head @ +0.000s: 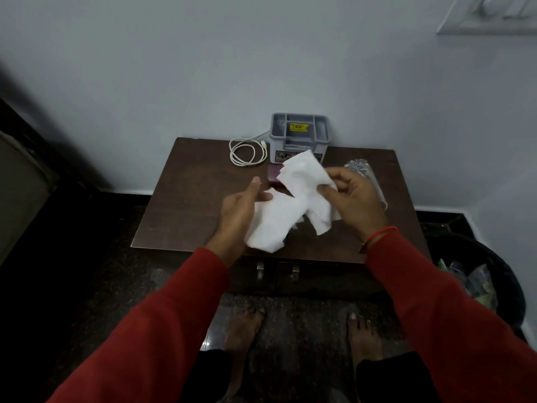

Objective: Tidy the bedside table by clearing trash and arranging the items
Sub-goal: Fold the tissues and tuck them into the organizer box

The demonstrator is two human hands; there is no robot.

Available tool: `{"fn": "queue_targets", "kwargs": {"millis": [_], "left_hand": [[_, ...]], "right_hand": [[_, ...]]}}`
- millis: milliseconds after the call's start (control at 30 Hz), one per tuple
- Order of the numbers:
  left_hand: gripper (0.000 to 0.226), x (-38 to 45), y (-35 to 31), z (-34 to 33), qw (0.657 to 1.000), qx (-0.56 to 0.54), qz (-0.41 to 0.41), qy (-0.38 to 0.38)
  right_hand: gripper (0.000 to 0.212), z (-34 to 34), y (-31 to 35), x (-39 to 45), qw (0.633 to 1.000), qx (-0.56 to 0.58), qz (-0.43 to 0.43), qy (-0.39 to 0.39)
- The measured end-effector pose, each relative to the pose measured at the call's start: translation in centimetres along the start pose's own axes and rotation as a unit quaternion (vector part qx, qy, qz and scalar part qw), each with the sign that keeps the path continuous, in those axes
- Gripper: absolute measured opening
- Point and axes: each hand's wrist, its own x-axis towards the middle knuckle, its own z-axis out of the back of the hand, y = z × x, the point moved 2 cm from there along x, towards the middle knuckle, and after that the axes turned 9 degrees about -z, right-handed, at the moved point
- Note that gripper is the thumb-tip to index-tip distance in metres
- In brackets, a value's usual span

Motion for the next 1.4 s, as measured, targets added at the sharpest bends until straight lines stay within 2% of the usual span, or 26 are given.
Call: {"fn": "queue_targets", "kwargs": {"millis": [67, 133, 200, 267, 367, 433, 533, 633, 767, 833, 967, 1067, 1233, 1300, 1400], "left_hand": [[0.057, -0.4, -0.7, 0.0, 0.994, 0.073, -0.077, -0.024], [0.075, -1.0, -1.1, -0.3, 0.992, 0.086, -0.089, 0.024], [0.085, -1.5, -1.0, -1.1, 0.991, 0.080, -0.080, 0.071], [0.077, -2.0, -1.0, -1.7, 0.990, 0.063, -0.079, 0.100], [0.050, -2.0, -0.5, -2.5, 0.988, -0.004, -0.098, 0.121], [0.034, -1.6, -0.1, -2.5, 0.988, -0.044, -0.116, 0.096], [0.029, -0.9, 0.3, -2.0, 0.986, -0.026, -0.159, 0.046], [0.025, -0.7, 0.4, -1.8, 0.980, -0.004, -0.191, 0.057], [0.023, -1.1, -0.2, -2.0, 0.977, -0.038, -0.200, 0.067], [0.026, -1.1, -0.2, -1.9, 0.978, -0.041, -0.194, 0.060], [0.025, -1.3, -0.1, -2.1, 0.985, -0.034, -0.151, 0.072], [0.024, -1.4, 0.1, -2.3, 0.985, -0.015, -0.161, 0.060], [0.015, -1.1, -0.1, -2.1, 0.983, -0.125, -0.133, 0.015], [0.014, -0.8, -0.3, -1.8, 0.981, -0.160, -0.106, -0.008], [0.013, -0.5, -0.2, -1.5, 0.982, -0.174, -0.068, -0.022]], "right_hand": [[0.027, 0.1, -0.3, 0.2, 0.988, 0.130, -0.089, 0.004], [0.031, -0.4, -0.3, 0.1, 0.955, 0.243, -0.163, 0.045], [0.036, -1.1, -0.2, -0.1, 0.938, 0.282, -0.192, 0.069], [0.040, -1.6, 0.0, -0.3, 0.929, 0.302, -0.198, 0.086], [0.042, -2.0, 0.2, -0.6, 0.927, 0.295, -0.205, 0.107], [0.039, -2.1, 0.2, -0.7, 0.929, 0.290, -0.212, 0.088], [0.042, -2.0, 0.6, -1.0, 0.929, 0.282, -0.229, 0.070], [0.055, -2.4, 0.7, -1.2, 0.942, 0.241, -0.219, 0.083], [0.032, -2.7, 0.2, -0.9, 0.943, 0.244, -0.219, 0.059], [0.025, -2.5, 0.0, -0.9, 0.942, 0.241, -0.225, 0.062], [0.028, -2.4, 0.1, -1.0, 0.956, 0.223, -0.181, 0.062], [0.030, -2.6, 0.1, -1.0, 0.965, 0.202, -0.157, 0.057], [0.029, -3.2, 0.1, -1.5, 0.932, 0.256, -0.221, 0.129], [0.021, -3.0, 0.0, -1.2, 0.935, 0.250, -0.230, 0.104], [0.015, -2.0, -0.1, -0.3, 0.930, 0.300, -0.213, 0.020]]}}
